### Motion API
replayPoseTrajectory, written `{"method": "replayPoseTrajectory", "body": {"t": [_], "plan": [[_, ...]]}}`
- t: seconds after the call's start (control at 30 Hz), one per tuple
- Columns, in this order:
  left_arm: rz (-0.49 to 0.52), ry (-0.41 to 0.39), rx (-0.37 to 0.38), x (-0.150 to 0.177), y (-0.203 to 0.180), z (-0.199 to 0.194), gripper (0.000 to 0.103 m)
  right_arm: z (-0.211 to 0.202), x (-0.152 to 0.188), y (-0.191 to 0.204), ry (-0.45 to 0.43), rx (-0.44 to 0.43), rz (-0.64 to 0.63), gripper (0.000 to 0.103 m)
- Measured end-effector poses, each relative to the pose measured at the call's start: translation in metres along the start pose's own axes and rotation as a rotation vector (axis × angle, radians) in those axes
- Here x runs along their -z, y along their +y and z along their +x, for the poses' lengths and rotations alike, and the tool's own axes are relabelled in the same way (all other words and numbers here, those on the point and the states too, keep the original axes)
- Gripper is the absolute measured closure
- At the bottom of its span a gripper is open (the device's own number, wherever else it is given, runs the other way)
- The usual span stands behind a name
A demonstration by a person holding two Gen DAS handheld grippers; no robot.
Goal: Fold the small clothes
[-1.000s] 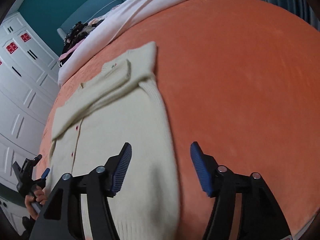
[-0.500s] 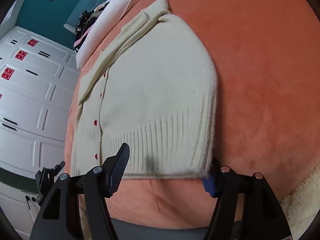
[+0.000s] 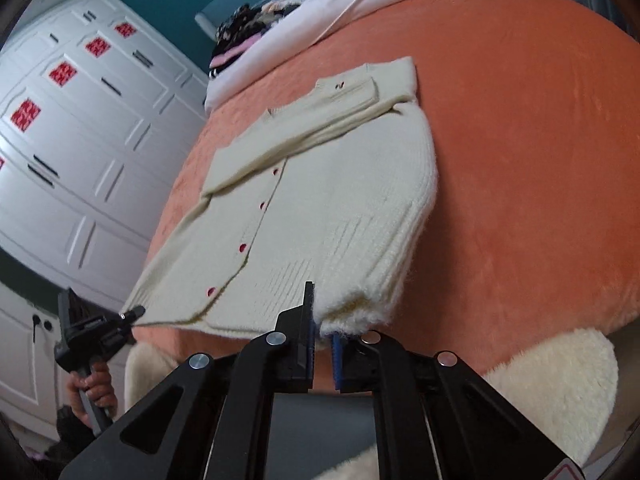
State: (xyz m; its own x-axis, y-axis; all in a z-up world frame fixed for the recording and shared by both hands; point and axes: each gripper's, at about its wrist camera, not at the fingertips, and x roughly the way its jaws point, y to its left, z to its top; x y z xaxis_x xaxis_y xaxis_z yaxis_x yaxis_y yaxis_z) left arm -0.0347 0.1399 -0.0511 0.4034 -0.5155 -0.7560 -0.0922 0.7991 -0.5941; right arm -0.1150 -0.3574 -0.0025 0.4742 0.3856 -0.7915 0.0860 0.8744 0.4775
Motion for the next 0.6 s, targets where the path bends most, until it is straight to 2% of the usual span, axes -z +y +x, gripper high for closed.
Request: {"method": "replayPoseTrajectory", "body": {"t": [0.1, 0.17, 0.23, 0.33, 0.4, 0.43, 0.53, 0.6], "plan": [[0.023, 0.123, -0.066, 0.052, 0.016, -0.011, 0.097, -0.005, 0.052, 0.002, 0.159, 0.028, -0.066, 0.097], [0.029, 0.179, -0.092, 0.081, 0.027, -0.024, 0.097, -0.013, 0.084, 0.002, 0.239, 0.017, -0.059, 0.097], [0.007, 0.216, -0.091, 0.1, 0.035, -0.039, 0.097, -0.023, 0.107, 0.002, 0.286, -0.018, -0.023, 0.097], [0.003, 0.205, -0.068, 0.106, 0.032, -0.066, 0.097, -0.039, 0.121, 0.006, 0.305, -0.069, 0.027, 0.097], [0.022, 0.166, -0.036, 0.095, 0.02, -0.079, 0.097, -0.051, 0.112, 0.012, 0.268, -0.099, 0.013, 0.097], [0.032, 0.131, -0.009, 0.082, 0.011, -0.086, 0.097, -0.057, 0.097, 0.015, 0.228, -0.11, -0.005, 0.097], [0.067, 0.008, 0.097, 0.031, -0.013, -0.089, 0.097, -0.07, 0.031, 0.016, 0.042, -0.144, -0.029, 0.097], [0.105, -0.083, 0.133, -0.005, -0.027, -0.08, 0.097, -0.068, -0.02, 0.009, -0.104, -0.194, -0.007, 0.097]]}}
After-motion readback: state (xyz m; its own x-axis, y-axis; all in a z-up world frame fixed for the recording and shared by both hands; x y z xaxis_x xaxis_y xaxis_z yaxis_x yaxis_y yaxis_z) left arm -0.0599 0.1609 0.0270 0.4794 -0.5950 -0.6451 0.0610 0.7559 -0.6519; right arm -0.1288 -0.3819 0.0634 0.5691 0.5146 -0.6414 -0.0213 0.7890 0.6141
